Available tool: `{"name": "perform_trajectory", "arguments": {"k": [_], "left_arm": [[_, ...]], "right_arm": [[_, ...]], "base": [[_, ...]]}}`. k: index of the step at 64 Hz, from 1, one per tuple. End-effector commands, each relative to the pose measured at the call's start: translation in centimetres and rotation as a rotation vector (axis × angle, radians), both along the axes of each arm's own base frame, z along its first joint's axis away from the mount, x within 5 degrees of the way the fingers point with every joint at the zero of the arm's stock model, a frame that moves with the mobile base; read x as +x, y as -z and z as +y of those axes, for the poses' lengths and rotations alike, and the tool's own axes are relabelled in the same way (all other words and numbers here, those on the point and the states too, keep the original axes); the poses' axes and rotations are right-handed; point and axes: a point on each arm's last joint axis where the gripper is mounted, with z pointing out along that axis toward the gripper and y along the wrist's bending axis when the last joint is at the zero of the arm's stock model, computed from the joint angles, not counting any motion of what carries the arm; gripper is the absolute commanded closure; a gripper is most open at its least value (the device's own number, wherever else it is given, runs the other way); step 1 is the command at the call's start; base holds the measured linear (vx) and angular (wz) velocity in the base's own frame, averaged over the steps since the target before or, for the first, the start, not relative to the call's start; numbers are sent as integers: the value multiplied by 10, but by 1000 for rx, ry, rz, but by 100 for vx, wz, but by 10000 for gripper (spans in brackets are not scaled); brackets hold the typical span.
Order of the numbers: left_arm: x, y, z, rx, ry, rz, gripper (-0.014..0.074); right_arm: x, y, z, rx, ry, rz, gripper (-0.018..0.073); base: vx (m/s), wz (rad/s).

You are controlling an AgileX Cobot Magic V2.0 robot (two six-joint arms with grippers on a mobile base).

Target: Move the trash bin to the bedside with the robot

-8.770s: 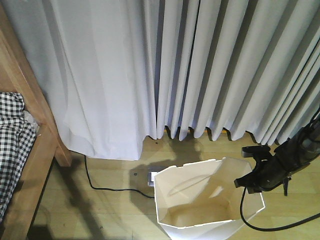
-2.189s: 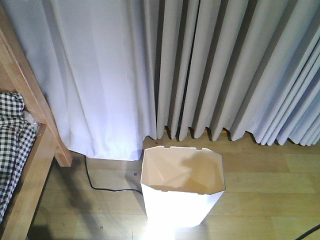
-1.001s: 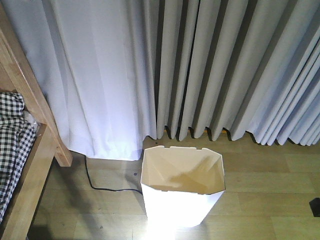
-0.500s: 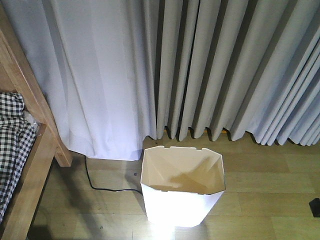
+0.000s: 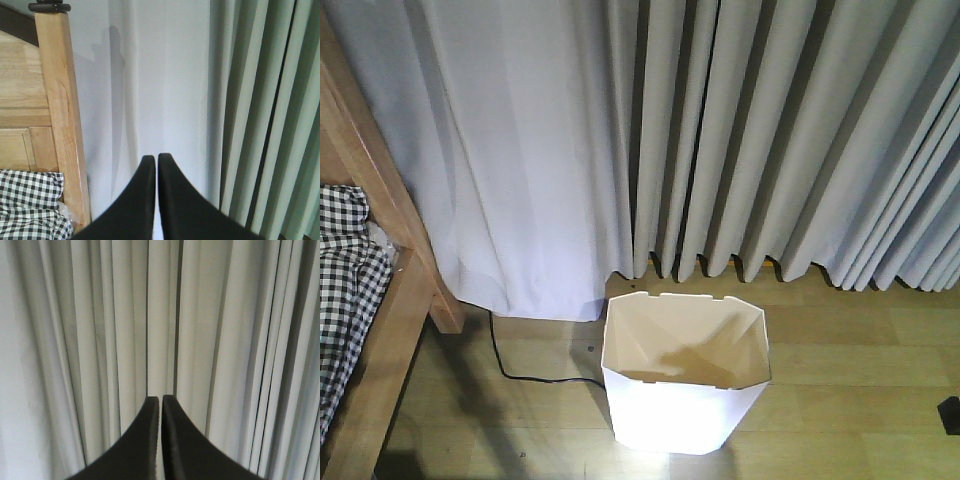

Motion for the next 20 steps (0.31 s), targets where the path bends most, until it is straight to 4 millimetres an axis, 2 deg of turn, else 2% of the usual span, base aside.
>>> {"name": "perform_trajectory", "arguments": {"k": [1, 20], "left_arm": [[1, 3, 1, -13, -12, -44, 602], [1, 3, 1, -13, -12, -44, 602]], "right_arm": [[0, -1, 0, -11, 6, -66, 570], [0, -1, 0, -11, 6, -66, 570]], "base": [[0, 0], [0, 0]]}}
